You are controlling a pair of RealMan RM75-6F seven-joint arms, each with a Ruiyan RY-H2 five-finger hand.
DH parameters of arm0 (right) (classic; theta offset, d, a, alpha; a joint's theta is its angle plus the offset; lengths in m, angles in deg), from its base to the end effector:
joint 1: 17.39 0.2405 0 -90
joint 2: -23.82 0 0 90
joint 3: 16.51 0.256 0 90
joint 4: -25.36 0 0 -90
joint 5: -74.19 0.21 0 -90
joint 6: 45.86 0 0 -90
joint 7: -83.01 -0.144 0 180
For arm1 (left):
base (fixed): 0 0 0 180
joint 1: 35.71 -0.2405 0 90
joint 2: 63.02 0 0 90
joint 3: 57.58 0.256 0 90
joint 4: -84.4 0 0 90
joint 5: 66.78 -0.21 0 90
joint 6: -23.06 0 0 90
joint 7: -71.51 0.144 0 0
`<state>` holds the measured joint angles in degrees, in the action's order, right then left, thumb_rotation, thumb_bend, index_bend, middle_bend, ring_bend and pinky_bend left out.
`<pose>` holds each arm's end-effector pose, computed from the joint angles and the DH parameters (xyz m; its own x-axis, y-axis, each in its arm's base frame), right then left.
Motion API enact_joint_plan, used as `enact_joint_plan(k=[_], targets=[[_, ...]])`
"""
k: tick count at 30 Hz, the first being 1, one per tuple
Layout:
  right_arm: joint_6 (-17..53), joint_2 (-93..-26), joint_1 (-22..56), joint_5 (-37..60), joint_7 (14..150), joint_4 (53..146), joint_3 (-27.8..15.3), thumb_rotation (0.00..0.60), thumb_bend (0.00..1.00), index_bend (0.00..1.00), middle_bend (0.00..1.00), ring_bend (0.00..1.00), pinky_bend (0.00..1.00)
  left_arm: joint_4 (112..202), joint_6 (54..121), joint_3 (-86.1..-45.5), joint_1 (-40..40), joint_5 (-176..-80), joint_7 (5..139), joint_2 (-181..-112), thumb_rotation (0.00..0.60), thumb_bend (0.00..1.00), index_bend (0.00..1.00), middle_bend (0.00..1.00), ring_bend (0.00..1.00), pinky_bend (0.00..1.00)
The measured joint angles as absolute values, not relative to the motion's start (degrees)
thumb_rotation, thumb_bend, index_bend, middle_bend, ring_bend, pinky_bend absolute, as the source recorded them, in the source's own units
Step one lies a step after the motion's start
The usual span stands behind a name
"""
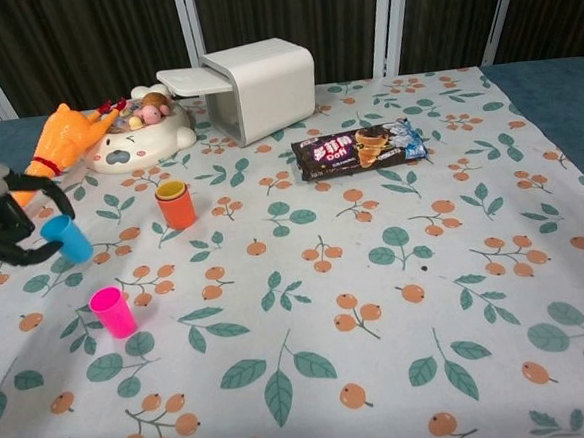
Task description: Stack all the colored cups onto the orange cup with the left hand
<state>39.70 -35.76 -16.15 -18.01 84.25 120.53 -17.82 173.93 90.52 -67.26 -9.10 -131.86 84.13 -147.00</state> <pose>-0.3087 -0.1451 0.1650 0.4485 -0.0896 0.8893 -0.8937 -0.0578 0.4449 -0.2288 0.2974 0.0341 0.2553 0.1782 0.9503 0.9665 -0.0752 -0.2455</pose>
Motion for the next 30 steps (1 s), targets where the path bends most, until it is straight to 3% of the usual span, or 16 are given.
enact_joint_plan(k=[7, 12, 20, 30], targets=[[39.46, -35.79, -16.04, -17.83, 84.45, 120.51, -17.77, 0.600, 0.21, 0.00, 0.00, 0.00, 0.00, 178.61, 92.10, -74.40, -4.45, -129.51, 88.80, -147.99, 0.600, 0.35, 0.54, 1.00, 1.00, 1.00], [39.55, -35.54, -16.05, -17.70, 83.77, 120.50, -17.68, 0.600, 0.21, 0.00, 0.00, 0.00, 0.00, 176.84, 91.68, -77.58, 0.67, -123.16, 95.55, -152.85, 0.600, 0.35, 0.54, 1.00, 1.00, 1.00], [39.99, -34.79, -16.15, -17.70, 81.70, 120.31, -17.57, 0.600, 0.20, 0.00, 0.00, 0.00, 0.00, 169.02, 91.15, -79.56, 5.77, -117.26, 100.50, -159.25, 0.600, 0.35, 0.53, 1.00, 1.00, 1.00], [39.51, -34.92, -16.00, -17.58, 82.59, 120.36, -17.61, 0.600, 0.21, 0.00, 0.00, 0.00, 0.00, 165.79, 91.07, -78.97, 6.99, -116.05, 100.38, -161.30, 0.600, 0.35, 0.53, 1.00, 1.00, 1.00]])
